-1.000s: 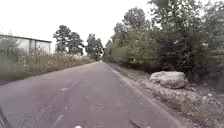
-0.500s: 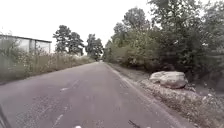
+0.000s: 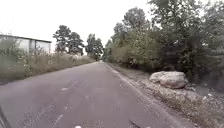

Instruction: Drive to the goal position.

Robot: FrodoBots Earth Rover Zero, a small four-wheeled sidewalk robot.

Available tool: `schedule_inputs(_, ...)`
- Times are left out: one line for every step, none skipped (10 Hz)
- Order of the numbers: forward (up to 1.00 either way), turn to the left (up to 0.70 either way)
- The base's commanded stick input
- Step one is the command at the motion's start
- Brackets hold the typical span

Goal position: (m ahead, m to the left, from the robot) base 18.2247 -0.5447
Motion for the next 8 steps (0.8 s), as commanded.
schedule_inputs(0.07,0.0)
schedule_inputs(0.07,0.0)
schedule_inputs(0.07,0.0)
schedule_inputs(0.07,0.0)
schedule_inputs(0.07,0.0)
schedule_inputs(0.07,0.0)
schedule_inputs(0.07,0.0)
schedule_inputs(0.07,0.0)
